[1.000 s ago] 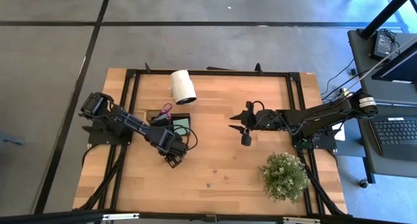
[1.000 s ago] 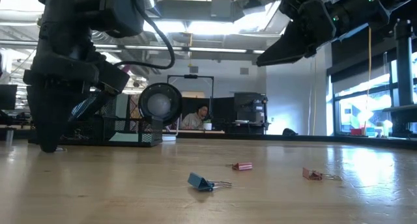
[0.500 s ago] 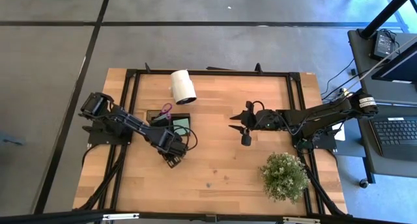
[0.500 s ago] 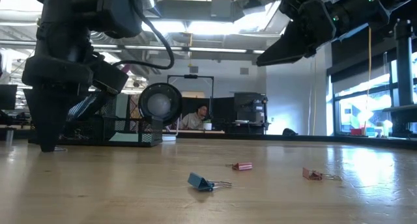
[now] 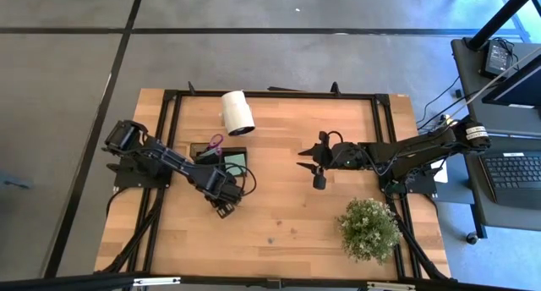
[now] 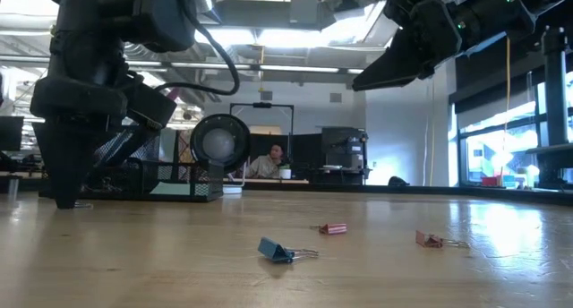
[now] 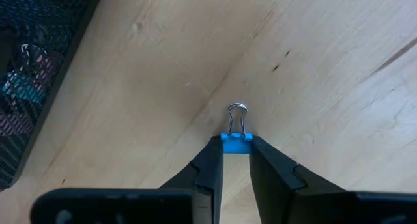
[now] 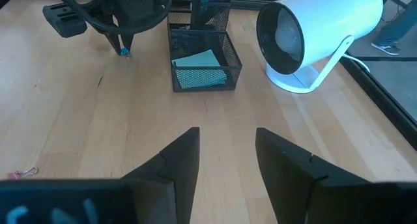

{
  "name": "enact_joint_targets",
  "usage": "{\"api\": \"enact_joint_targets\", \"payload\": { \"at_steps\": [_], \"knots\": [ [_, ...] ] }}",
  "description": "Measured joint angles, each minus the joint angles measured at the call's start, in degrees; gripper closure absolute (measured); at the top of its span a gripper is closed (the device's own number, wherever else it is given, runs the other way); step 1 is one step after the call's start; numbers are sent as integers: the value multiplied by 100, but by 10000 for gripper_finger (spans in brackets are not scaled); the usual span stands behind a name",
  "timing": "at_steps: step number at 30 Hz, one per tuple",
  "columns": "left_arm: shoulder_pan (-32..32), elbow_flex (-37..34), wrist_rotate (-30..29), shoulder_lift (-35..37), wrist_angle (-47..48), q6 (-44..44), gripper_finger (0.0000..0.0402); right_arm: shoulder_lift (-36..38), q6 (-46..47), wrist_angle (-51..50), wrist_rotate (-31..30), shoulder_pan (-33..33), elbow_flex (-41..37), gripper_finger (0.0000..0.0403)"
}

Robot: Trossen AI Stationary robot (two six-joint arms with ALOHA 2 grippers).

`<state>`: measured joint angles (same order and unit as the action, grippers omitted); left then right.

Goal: Pick and place office supplies into organizer
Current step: Put the blue binder clip into the black desk organizer

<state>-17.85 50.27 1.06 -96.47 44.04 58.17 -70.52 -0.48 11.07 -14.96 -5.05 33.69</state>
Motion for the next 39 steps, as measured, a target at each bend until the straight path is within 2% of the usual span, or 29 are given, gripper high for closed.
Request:
{"api": "enact_joint_targets", "payload": {
  "at_steps": [5, 13, 17, 21, 27, 39],
  "knots": [
    [-2, 147, -40, 89, 209, -209, 344, 0, 1, 0, -1, 1, 0, 249],
    [0, 389, -260, 527, 1181, -280, 344, 0, 16, 41, 0, 1, 2, 249],
    [11, 402, -491, 749, 1667, -130, 344, 0, 16, 170, 0, -1, 4, 249],
    [33, 404, -984, 961, 1877, -27, 345, 0, 16, 231, 0, 1, 4, 249],
    [250, 394, -1548, 1016, 1995, -26, 345, 0, 16, 261, 0, -1, 4, 249],
    [722, 19, -1954, 1014, 2012, -31, 345, 0, 9, 262, -1, -1, 4, 249]
  ]
}}
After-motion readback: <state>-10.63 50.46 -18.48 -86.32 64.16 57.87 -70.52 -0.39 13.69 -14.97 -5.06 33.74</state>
